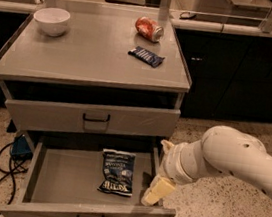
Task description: Pick blue chip bag from middle drawer and place on counter
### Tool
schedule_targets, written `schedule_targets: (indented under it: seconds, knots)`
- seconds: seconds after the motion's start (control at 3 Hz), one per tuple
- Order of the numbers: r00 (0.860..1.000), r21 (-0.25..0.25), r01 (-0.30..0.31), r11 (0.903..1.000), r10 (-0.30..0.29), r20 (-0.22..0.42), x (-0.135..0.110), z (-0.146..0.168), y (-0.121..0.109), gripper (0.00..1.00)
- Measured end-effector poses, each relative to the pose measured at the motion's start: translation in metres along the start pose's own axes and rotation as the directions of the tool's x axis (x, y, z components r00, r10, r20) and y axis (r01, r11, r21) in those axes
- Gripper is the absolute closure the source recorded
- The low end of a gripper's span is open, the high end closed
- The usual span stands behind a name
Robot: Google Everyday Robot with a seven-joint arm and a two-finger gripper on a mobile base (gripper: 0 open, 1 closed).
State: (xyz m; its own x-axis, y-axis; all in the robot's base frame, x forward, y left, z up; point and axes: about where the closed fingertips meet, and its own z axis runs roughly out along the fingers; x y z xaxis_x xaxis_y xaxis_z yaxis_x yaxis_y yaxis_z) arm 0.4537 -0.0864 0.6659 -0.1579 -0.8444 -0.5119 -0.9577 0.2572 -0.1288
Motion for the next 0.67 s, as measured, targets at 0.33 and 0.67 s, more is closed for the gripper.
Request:
schedule_targets:
  seconds: [0.33, 0.67]
  knots:
    - [0.99, 0.052, 0.086, 0.995, -0.091, 0.106, -0.0218, 0.0596, -0.0588, 0.0]
    - [0.99, 0.052, 0.086, 0.995, -0.091, 0.106, -0.0218, 0.0596, -0.0588, 0.0]
